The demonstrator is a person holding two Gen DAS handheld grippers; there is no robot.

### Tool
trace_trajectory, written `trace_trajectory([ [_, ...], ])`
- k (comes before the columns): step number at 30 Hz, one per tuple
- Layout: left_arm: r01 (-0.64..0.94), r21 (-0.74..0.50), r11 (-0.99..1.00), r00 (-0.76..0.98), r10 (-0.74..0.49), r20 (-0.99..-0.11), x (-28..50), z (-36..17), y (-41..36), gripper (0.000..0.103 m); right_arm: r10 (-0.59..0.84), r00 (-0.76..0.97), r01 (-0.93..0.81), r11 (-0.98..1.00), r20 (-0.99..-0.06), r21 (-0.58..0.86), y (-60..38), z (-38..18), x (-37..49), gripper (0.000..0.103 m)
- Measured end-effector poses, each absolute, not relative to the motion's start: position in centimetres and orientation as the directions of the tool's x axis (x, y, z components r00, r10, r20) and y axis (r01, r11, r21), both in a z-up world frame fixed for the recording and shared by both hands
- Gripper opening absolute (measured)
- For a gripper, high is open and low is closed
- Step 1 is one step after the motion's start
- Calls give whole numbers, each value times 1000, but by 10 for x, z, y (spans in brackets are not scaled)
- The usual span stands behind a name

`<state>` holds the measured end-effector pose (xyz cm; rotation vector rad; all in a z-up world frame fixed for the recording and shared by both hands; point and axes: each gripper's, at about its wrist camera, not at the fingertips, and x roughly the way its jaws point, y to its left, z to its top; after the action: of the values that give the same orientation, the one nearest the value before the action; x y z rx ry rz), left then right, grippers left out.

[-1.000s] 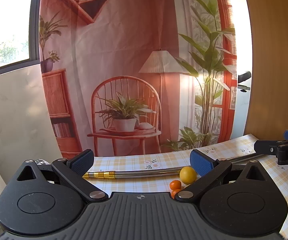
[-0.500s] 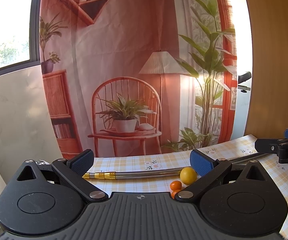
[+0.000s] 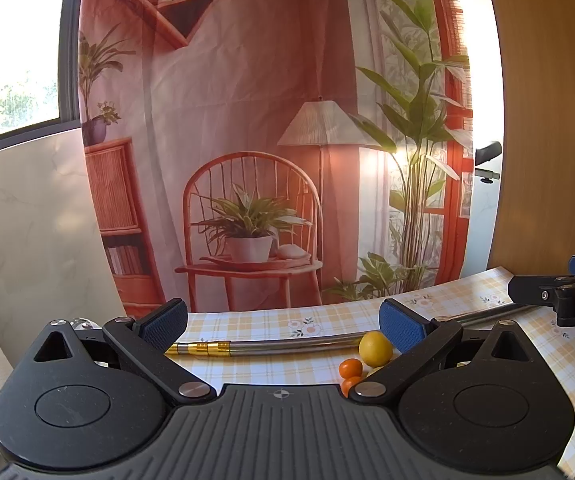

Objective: Organize fruits

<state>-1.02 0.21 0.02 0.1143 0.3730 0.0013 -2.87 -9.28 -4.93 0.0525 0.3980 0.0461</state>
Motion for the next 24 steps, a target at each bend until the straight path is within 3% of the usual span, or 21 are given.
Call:
trace_trajectory([
  [24,29,75,997,928,1,-372,-10,2,3,103,51,919,-30,998,-391,60,-93,-50,-28,103],
])
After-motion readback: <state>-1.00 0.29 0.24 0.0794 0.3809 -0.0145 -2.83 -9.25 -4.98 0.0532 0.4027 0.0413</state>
